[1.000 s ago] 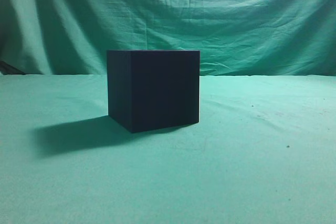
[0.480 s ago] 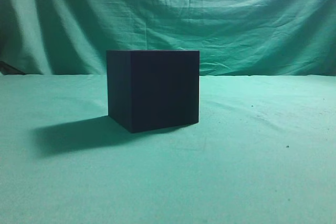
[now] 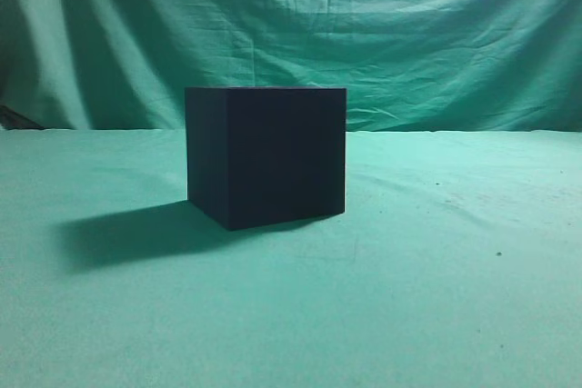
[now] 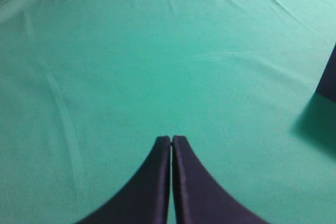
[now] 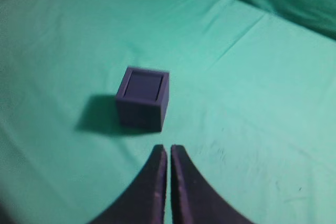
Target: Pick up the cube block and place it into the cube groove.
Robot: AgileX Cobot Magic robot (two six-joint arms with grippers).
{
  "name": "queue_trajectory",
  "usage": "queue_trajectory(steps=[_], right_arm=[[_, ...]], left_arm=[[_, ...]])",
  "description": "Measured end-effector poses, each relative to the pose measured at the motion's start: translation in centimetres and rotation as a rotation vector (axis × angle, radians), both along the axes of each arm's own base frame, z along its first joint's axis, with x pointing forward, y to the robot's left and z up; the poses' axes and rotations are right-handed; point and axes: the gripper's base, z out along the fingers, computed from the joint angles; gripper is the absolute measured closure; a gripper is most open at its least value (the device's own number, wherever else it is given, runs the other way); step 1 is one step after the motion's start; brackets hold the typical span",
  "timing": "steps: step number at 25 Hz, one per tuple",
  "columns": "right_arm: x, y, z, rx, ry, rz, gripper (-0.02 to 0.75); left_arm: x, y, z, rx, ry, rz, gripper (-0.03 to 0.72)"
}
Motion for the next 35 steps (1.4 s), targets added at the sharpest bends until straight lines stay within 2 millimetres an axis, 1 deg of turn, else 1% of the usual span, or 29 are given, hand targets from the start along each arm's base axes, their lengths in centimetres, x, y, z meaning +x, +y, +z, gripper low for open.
queue_trajectory(steps=[3, 4, 7, 10, 14, 19, 24, 26, 28, 33, 34, 35], right_arm=[[0.5, -0.1, -0.8, 0.055, -0.069, -0.072, 0.738], [0.7, -0.2, -1.4, 0.067, -0.086, -0.109, 0.738], [1.1, -0.8, -3.6, 0.102, -0.124, -0.234, 0.738], [1.3, -1.5, -6.4, 0.154, -0.161, -0.377, 0.738], [1.3, -2.3, -10.3, 0.181, -0.213, -0.521, 0.738], [0.8, -2.9, -14.7, 0.180, -0.240, -0.606, 0.738], [0.7, -3.1, -18.4, 0.158, -0.200, -0.631, 0.738], [0.7, -3.1, -19.5, 0.146, -0.175, -0.637, 0.738], [0.8, -3.1, -20.0, 0.139, -0.162, -0.642, 0.738], [0.8, -3.1, -19.9, 0.144, -0.163, -0.642, 0.738], [0.8, -3.1, -19.9, 0.144, -0.163, -0.642, 0.690], [0.8, -3.1, -19.9, 0.144, -0.163, -0.642, 0.690]], left_arm=[[0.0, 0.0, 0.0, 0.000, 0.000, 0.000, 0.688], [0.0, 0.0, 0.0, 0.000, 0.000, 0.000, 0.688], [0.0, 0.0, 0.0, 0.000, 0.000, 0.000, 0.688], [0.0, 0.0, 0.0, 0.000, 0.000, 0.000, 0.688], [0.0, 0.0, 0.0, 0.000, 0.000, 0.000, 0.688], [0.0, 0.0, 0.0, 0.000, 0.000, 0.000, 0.688], [0.0, 0.0, 0.0, 0.000, 0.000, 0.000, 0.688], [0.0, 0.0, 0.0, 0.000, 0.000, 0.000, 0.688], [0.0, 0.0, 0.0, 0.000, 0.000, 0.000, 0.688], [0.0, 0.0, 0.0, 0.000, 0.000, 0.000, 0.688], [0.0, 0.0, 0.0, 0.000, 0.000, 0.000, 0.688], [0.0, 0.0, 0.0, 0.000, 0.000, 0.000, 0.688]])
